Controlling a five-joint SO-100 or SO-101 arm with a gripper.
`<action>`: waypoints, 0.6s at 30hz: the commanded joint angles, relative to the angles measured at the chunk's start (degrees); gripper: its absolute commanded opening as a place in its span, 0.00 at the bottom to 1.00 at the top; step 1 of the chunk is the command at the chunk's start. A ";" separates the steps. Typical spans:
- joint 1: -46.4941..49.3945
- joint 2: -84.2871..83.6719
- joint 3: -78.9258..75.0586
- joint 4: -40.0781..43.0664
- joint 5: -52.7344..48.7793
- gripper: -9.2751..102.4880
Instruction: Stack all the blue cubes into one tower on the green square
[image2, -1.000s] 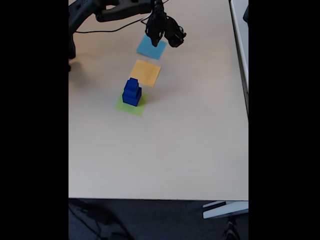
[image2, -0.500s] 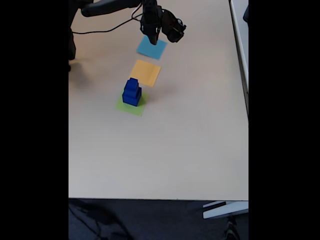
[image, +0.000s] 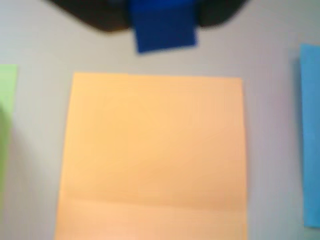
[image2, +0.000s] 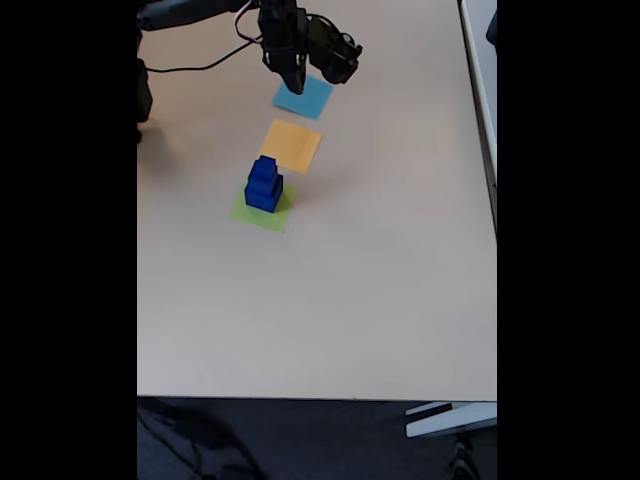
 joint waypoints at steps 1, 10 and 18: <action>2.29 5.45 -0.70 0.35 -3.34 0.08; 7.29 5.98 -0.70 1.58 -8.88 0.08; 12.13 5.62 -2.81 4.04 -14.15 0.08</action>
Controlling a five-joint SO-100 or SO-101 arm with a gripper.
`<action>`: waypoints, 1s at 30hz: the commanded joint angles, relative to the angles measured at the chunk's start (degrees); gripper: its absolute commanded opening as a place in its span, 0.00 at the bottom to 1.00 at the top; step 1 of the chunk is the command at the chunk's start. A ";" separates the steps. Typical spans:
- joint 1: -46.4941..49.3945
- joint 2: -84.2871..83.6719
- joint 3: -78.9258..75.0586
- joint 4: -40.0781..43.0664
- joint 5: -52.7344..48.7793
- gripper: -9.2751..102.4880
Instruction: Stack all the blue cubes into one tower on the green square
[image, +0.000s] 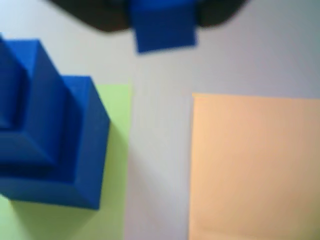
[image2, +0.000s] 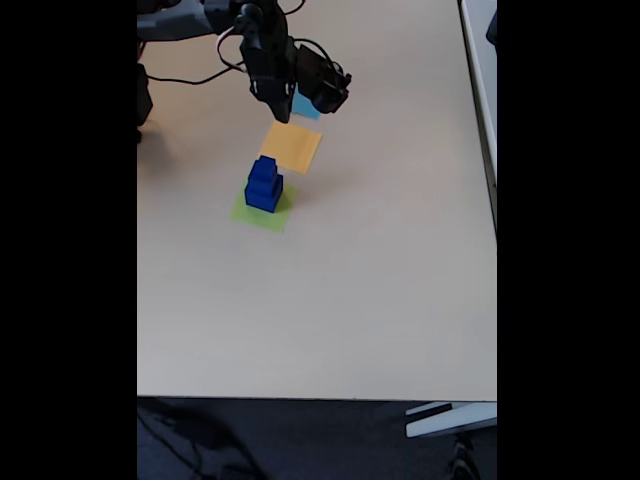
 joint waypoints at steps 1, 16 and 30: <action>1.93 5.62 -2.81 0.70 -2.20 0.08; 6.42 1.58 -6.68 0.79 -7.12 0.08; 7.47 -0.26 -6.33 0.62 -6.94 0.08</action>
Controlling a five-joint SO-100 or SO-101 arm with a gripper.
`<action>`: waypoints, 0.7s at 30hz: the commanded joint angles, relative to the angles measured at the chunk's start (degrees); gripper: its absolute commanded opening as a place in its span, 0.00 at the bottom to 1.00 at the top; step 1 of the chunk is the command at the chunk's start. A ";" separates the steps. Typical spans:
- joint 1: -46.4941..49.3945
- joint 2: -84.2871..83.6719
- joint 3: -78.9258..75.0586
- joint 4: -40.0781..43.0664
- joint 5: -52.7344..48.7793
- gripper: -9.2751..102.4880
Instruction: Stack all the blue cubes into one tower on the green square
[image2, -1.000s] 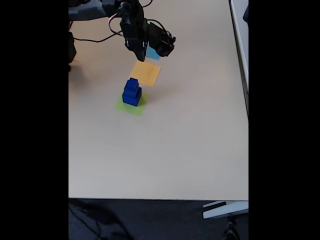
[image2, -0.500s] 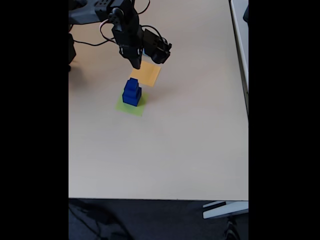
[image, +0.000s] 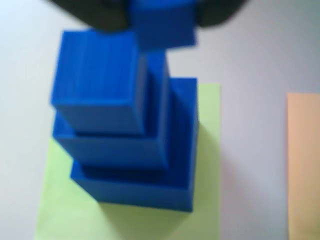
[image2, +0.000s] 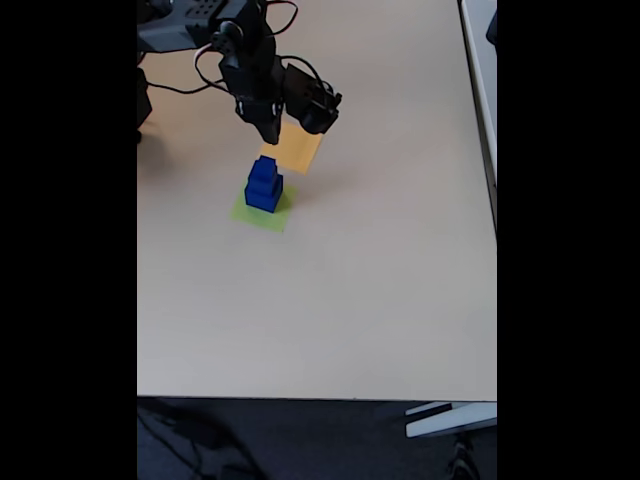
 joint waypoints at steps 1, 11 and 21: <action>0.53 0.79 -2.72 -0.09 0.44 0.08; 1.76 0.18 -2.55 -0.26 -0.18 0.08; 2.29 -1.23 -4.66 -0.09 0.88 0.08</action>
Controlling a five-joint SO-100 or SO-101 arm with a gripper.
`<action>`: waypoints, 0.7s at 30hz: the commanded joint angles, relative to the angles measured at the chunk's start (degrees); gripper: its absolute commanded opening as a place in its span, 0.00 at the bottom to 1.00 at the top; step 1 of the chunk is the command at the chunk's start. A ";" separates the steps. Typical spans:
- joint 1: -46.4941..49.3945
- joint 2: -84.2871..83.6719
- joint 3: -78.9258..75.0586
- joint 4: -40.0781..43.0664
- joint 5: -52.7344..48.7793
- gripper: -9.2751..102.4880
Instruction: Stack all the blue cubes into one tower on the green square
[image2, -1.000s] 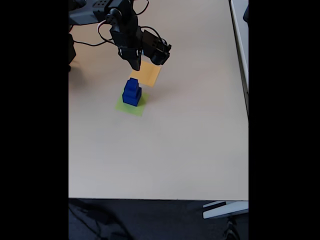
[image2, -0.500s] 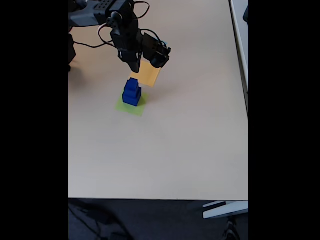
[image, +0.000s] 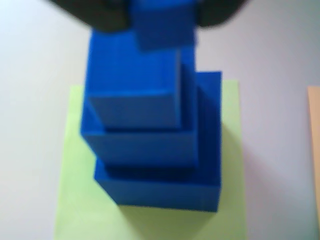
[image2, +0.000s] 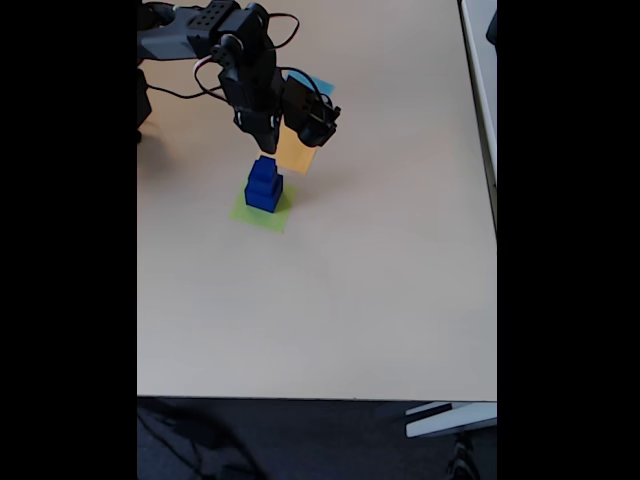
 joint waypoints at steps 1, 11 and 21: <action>0.18 0.88 -3.16 -0.09 0.88 0.08; 0.79 2.99 0.70 -0.35 1.05 0.08; 0.97 3.60 2.20 -1.14 0.44 0.08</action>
